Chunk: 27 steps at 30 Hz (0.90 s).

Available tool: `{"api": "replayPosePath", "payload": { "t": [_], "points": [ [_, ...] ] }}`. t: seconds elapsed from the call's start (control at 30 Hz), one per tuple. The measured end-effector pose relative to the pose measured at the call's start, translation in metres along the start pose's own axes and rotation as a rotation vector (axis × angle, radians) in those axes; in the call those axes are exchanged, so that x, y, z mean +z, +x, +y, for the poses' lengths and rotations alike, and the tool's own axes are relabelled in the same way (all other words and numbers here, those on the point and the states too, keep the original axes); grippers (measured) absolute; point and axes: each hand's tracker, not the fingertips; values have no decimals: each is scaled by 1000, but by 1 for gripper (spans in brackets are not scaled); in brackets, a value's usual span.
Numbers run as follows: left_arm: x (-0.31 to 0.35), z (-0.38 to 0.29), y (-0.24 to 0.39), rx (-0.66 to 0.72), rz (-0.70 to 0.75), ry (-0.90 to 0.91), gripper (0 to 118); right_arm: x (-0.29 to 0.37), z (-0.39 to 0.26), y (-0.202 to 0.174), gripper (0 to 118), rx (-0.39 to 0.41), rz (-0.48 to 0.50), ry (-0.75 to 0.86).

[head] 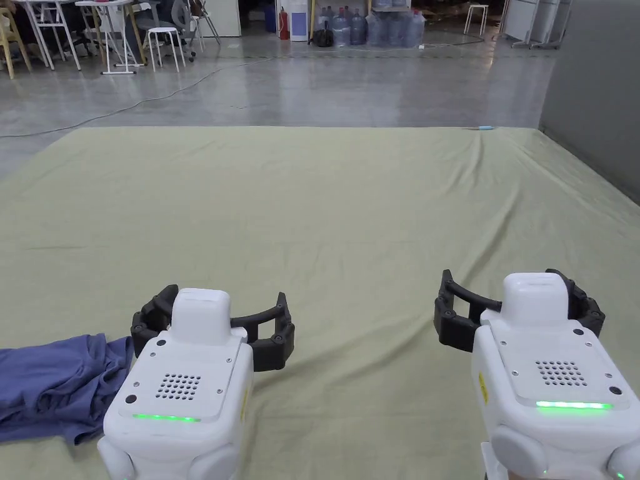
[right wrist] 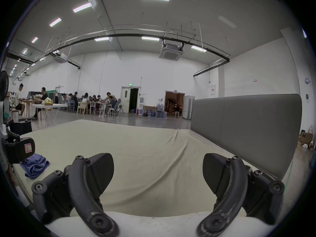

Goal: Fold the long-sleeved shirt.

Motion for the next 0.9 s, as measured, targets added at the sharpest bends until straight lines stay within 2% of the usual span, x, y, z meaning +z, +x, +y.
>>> {"api": "replayPosePath", "payload": {
  "t": [0.9],
  "points": [
    [1,10,3,-16,-25,-4,118,3,6,6,106,-39,-7,-8]
  ]
}}
